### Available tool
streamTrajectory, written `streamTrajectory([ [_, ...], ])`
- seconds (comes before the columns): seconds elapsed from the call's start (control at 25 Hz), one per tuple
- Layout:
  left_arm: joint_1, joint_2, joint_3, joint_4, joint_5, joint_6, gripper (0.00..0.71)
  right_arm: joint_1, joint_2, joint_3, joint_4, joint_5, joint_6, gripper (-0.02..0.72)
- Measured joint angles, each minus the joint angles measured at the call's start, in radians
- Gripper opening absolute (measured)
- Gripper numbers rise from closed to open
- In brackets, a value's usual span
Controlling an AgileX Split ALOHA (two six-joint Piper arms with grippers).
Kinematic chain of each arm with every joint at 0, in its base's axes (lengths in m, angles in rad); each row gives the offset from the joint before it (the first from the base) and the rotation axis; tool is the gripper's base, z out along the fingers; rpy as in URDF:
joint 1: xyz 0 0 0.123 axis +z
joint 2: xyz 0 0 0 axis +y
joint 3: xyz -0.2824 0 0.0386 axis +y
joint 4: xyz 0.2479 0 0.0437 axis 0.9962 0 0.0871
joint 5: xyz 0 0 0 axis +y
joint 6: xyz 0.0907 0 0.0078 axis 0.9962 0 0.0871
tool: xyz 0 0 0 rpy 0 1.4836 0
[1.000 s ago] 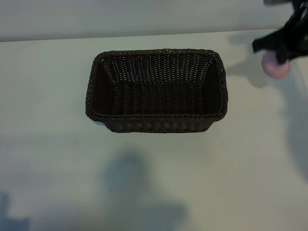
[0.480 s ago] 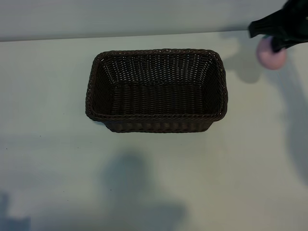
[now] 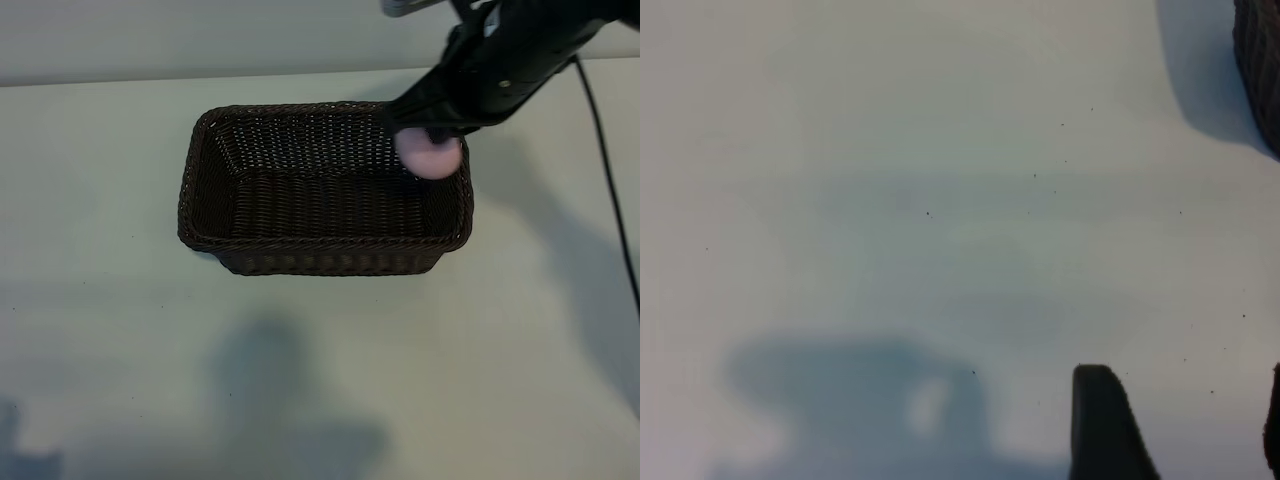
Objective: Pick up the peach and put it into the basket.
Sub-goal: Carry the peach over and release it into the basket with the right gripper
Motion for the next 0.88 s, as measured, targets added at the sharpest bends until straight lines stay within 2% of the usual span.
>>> streamTrajectory([
  [0.2, 0.000, 0.000, 0.000, 0.000, 0.000, 0.000, 0.404, 0.010, 0.035, -0.035, -0.001, -0.023, 0.008, 0.047],
  [0.56, 0.000, 0.000, 0.000, 0.000, 0.000, -0.002, 0.403, 0.010, 0.206, -0.134, 0.006, -0.012, 0.008, 0.047],
  [0.88, 0.000, 0.000, 0.000, 0.000, 0.000, -0.002, 0.403, 0.041, 0.344, -0.136, 0.043, -0.029, -0.035, 0.047],
])
